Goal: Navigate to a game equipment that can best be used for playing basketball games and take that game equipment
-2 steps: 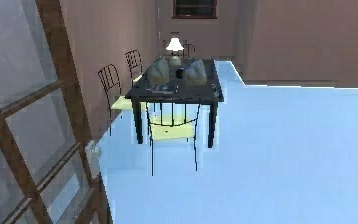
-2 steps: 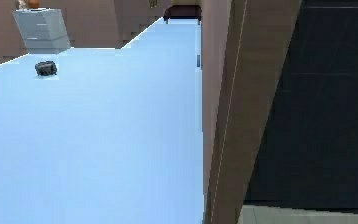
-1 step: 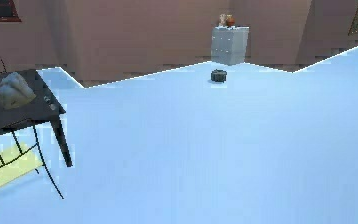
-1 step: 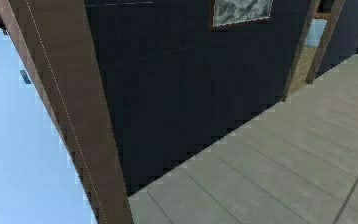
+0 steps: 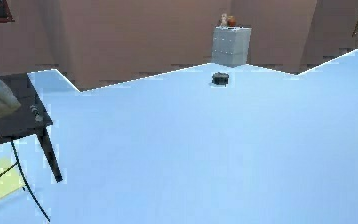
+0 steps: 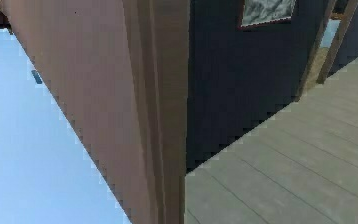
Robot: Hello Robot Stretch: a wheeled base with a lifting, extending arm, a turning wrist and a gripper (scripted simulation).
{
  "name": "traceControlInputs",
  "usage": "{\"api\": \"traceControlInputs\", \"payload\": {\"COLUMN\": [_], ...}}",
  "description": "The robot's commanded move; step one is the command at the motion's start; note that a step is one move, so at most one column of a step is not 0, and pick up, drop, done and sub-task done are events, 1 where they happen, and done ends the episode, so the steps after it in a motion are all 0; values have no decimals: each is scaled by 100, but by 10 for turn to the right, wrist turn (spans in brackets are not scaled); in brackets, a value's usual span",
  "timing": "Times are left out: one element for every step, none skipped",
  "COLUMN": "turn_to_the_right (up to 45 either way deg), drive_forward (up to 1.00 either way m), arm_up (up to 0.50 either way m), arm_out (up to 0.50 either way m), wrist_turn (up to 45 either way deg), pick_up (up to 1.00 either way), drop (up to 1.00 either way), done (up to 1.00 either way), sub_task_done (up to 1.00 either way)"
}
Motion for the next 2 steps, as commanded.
{"api": "traceControlInputs", "payload": {"turn_to_the_right": [-90,0], "drive_forward": [0,30], "arm_up": [0,0], "arm_out": [0,0], "wrist_turn": [0,0], "pick_up": [0,0], "drop": [0,0], "done": [0,0], "sub_task_done": [0,0]}}
